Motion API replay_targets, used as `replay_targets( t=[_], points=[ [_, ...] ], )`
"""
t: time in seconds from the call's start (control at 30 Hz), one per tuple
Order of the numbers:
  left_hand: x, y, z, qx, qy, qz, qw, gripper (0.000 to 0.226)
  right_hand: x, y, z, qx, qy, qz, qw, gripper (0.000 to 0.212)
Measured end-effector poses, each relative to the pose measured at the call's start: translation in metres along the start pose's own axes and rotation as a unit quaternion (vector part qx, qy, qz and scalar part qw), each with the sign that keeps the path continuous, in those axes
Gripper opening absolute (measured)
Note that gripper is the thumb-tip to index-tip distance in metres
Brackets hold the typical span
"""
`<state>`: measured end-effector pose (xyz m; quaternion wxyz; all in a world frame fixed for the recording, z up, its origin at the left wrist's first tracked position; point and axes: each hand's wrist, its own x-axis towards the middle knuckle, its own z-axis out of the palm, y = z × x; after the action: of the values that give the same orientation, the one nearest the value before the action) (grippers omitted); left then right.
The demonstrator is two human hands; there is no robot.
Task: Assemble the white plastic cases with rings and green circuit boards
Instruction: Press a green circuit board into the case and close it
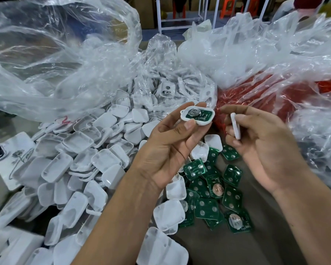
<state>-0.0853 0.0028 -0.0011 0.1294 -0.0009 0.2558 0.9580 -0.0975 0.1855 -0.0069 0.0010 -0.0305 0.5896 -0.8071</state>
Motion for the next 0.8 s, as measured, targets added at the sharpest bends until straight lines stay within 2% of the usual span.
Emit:
replay_targets(
  t=[0.1, 0.27, 0.43, 0.57, 0.8],
  points=[
    [-0.001, 0.001, 0.001, -0.006, 0.002, -0.008, 1.000, 0.034, -0.001, 0.000, -0.001, 0.017, -0.020, 0.011, 1.000, 0.025],
    [-0.001, 0.002, -0.001, -0.016, 0.002, -0.016, 1.000, 0.043, -0.004, -0.002, 0.002, -0.007, -0.019, -0.003, 1.000, 0.045],
    [0.001, 0.002, -0.001, 0.001, -0.005, -0.014, 1.000, 0.047, -0.006, -0.002, 0.007, -0.017, 0.023, -0.019, 0.999, 0.043],
    [0.001, 0.002, -0.002, 0.004, -0.006, -0.011, 1.000, 0.043, -0.008, -0.002, 0.009, 0.014, 0.018, -0.016, 1.000, 0.042],
    [0.004, 0.000, -0.006, 0.027, 0.023, 0.018, 0.999, 0.049, -0.008, 0.002, 0.014, -0.064, 0.021, -0.095, 0.993, 0.050]
  ],
)
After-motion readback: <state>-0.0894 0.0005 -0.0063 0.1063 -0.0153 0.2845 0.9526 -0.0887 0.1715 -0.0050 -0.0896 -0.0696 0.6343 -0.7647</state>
